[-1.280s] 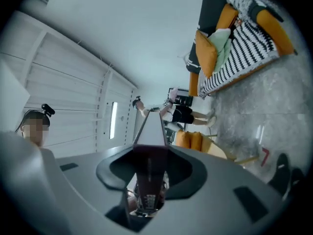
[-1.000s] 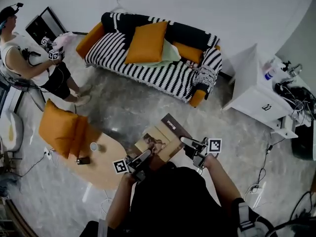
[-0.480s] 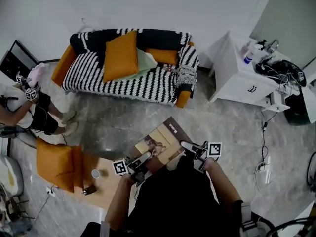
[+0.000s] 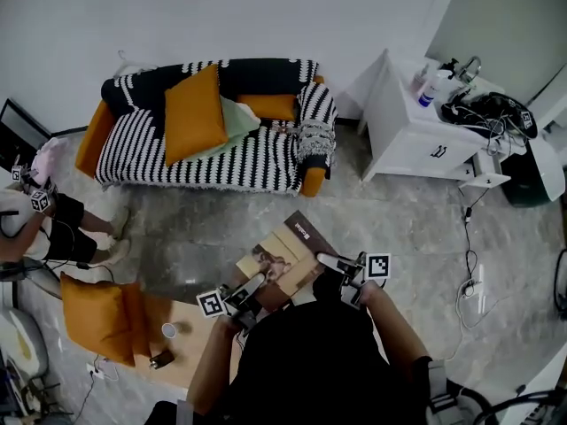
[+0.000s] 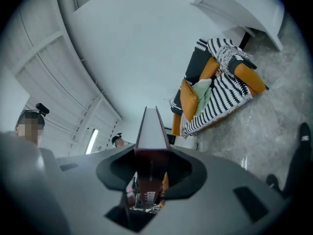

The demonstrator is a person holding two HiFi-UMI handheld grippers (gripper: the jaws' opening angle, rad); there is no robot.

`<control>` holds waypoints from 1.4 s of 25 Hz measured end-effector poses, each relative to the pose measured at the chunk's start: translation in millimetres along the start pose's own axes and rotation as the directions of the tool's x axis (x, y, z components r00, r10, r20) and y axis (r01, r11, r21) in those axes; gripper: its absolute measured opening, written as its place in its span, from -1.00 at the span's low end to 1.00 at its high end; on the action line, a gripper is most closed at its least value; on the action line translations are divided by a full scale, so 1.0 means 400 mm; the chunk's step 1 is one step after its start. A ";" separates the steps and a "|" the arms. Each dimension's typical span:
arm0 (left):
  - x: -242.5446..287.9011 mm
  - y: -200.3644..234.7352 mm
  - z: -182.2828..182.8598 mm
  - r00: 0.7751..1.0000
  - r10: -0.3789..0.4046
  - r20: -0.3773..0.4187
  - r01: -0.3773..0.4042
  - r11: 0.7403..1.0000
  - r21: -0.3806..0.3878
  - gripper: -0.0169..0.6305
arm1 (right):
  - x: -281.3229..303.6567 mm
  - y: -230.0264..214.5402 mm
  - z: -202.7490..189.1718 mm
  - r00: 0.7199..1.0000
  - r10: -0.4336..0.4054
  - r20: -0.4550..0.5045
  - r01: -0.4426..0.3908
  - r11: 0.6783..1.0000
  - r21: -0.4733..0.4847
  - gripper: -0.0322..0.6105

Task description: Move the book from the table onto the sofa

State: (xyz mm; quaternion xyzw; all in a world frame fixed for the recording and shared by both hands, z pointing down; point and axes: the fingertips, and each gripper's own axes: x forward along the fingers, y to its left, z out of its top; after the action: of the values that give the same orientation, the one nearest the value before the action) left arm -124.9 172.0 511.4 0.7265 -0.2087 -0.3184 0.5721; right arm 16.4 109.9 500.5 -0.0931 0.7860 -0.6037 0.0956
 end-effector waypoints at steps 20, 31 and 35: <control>0.402 0.075 0.120 0.979 0.103 0.178 -0.132 0.978 0.161 -0.49 | -0.087 -0.099 0.416 0.989 0.017 -0.147 -0.029 0.996 -0.079 -0.43; 0.580 0.100 0.157 0.974 0.001 0.226 -0.046 0.981 0.190 -0.50 | -0.165 -0.140 0.576 0.996 0.022 -0.090 -0.029 0.997 -0.067 -0.41; 0.612 0.121 0.183 0.981 -0.007 0.195 -0.025 0.987 0.162 -0.50 | -0.166 -0.152 0.611 0.998 0.002 -0.065 -0.007 0.997 -0.077 -0.41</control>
State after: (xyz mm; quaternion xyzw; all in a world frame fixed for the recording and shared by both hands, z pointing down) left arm 0.5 -55.2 492.7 0.7353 -0.2925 -0.3671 0.4889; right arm 146.4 -115.6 499.9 -0.0753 0.8116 -0.5753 0.0677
